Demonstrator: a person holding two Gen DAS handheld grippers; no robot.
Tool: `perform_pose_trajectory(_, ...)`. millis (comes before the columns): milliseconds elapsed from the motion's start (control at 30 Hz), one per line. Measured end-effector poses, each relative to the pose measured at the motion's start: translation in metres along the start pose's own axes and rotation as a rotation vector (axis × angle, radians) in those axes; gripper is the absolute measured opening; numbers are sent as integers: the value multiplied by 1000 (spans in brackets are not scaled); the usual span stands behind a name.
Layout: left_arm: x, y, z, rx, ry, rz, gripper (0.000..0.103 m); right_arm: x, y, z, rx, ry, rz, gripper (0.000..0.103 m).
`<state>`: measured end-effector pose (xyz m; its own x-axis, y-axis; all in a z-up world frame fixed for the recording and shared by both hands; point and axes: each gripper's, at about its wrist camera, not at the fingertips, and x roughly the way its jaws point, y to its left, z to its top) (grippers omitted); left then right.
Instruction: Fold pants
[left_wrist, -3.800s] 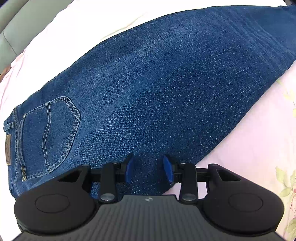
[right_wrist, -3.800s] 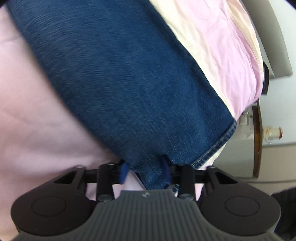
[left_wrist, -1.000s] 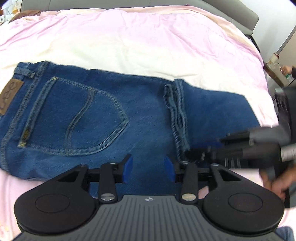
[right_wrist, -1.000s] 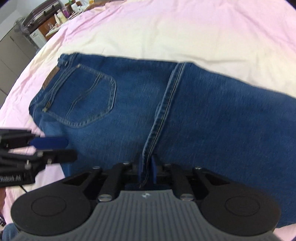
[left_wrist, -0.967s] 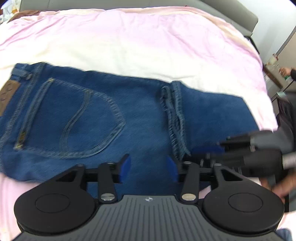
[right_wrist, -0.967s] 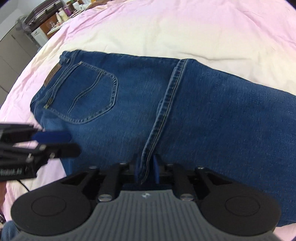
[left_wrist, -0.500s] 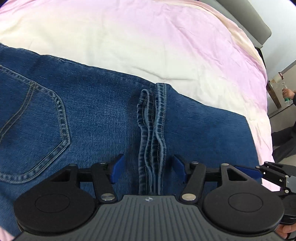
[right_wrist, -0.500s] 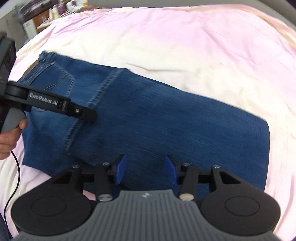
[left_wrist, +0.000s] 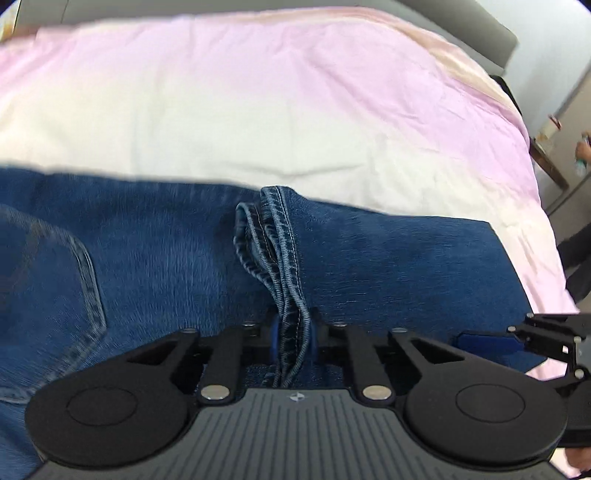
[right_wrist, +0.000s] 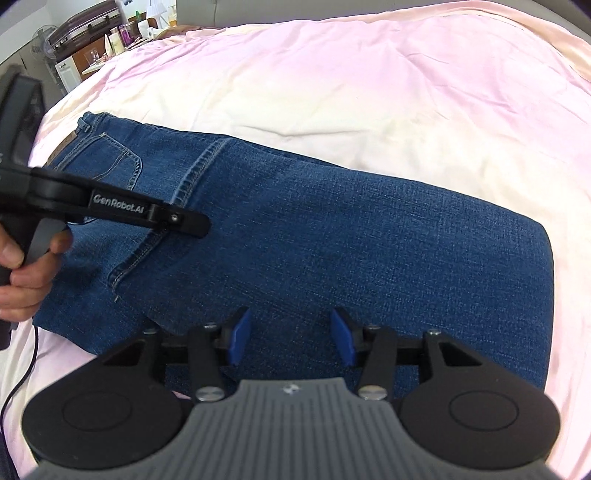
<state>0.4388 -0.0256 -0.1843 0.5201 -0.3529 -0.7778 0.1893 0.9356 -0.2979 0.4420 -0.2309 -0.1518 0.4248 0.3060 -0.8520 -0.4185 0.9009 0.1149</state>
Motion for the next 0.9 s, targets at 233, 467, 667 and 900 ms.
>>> perform_pose_trajectory(233, -59, -46, 18, 173, -83, 96, 11, -34, -6, -4, 25, -6, -32, 49)
perform_pose_trajectory(467, -123, -65, 44, 303, -113, 160, 5, -80, -15, 0, 83, -35, -47, 58)
perform_pose_trajectory(667, -169, -29, 65, 307, -113, 272, 5, -100, -5, 5, 93, -49, -36, 58)
perform_pose_trajectory(900, -191, 38, 70, 315, -81, 408, 5, -95, 28, 15, 59, -43, 34, 58)
